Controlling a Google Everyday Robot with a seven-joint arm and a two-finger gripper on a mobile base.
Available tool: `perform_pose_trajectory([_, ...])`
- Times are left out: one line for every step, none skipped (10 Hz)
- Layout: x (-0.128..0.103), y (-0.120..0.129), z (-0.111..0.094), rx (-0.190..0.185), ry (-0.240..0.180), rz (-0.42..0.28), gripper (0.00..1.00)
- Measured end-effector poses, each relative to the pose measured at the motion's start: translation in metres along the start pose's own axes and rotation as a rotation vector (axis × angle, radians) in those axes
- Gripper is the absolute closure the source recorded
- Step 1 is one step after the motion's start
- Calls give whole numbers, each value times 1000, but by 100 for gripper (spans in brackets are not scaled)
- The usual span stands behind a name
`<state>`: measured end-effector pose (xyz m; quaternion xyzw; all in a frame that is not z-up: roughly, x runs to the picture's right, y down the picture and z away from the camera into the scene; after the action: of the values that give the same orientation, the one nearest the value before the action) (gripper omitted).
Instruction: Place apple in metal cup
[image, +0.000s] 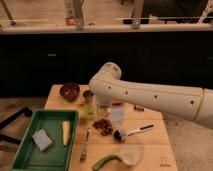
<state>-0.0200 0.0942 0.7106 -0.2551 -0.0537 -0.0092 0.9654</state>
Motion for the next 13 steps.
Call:
perform_pose_trajectory([-2, -3, 1, 2, -1, -3, 100])
perform_pose_trajectory([-6, -8, 2, 3, -4, -8, 100])
perform_pose_trajectory([-9, -11, 3, 3, -9, -10, 100])
perform_pose_trajectory([-12, -16, 6, -1, -18, -11, 100])
perform_pose_trajectory([-14, -19, 10, -6, -30, -9, 100])
perform_pose_trajectory([-16, -24, 14, -11, -43, -5, 100])
perform_pose_trajectory([-17, -28, 18, -16, -56, 1, 100])
perform_pose_trajectory([-18, -31, 21, -21, -65, 7, 100])
perform_pose_trajectory([-18, -37, 26, -30, -81, 20, 100])
perform_pose_trajectory([-18, -41, 31, -36, -92, 27, 100])
perform_pose_trajectory([-20, -45, 34, -41, -108, 35, 100])
perform_pose_trajectory([-22, -56, 39, -47, -131, 47, 100])
perform_pose_trajectory([-25, -62, 43, -56, -156, 59, 100])
